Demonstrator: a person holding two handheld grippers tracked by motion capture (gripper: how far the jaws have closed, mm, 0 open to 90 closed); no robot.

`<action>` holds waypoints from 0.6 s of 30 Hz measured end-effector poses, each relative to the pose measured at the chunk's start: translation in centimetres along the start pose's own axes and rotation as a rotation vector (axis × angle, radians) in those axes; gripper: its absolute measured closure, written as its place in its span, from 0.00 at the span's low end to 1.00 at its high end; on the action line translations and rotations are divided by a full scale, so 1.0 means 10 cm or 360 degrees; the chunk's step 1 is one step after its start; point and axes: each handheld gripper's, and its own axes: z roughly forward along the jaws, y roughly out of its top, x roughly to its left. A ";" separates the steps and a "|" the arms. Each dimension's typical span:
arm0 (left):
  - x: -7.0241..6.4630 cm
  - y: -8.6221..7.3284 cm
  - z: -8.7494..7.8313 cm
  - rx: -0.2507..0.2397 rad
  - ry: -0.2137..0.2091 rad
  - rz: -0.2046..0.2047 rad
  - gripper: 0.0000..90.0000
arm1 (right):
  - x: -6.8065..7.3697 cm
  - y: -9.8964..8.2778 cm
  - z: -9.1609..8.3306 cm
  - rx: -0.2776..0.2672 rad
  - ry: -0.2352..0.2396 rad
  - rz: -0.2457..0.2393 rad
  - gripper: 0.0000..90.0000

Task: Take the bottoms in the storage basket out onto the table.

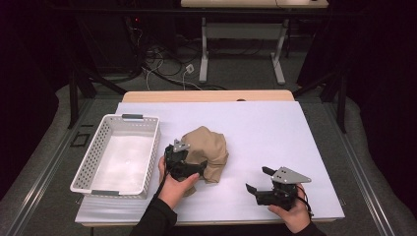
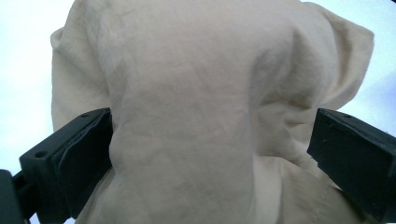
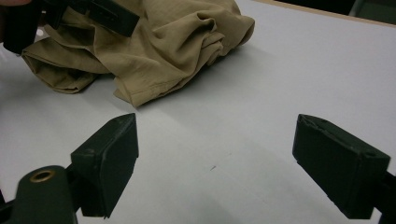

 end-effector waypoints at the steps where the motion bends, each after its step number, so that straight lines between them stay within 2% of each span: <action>1: 0.00 0.01 -0.02 0.0005 -0.0006 0.0009 0.01 | 0.00 0.00 0.00 0.0007 0.0002 -0.0007 0.16; 18: -0.07 0.13 -0.15 -0.0008 -0.0023 0.0042 0.01 | 0.01 0.00 -0.01 -0.0010 0.0001 -0.0006 0.16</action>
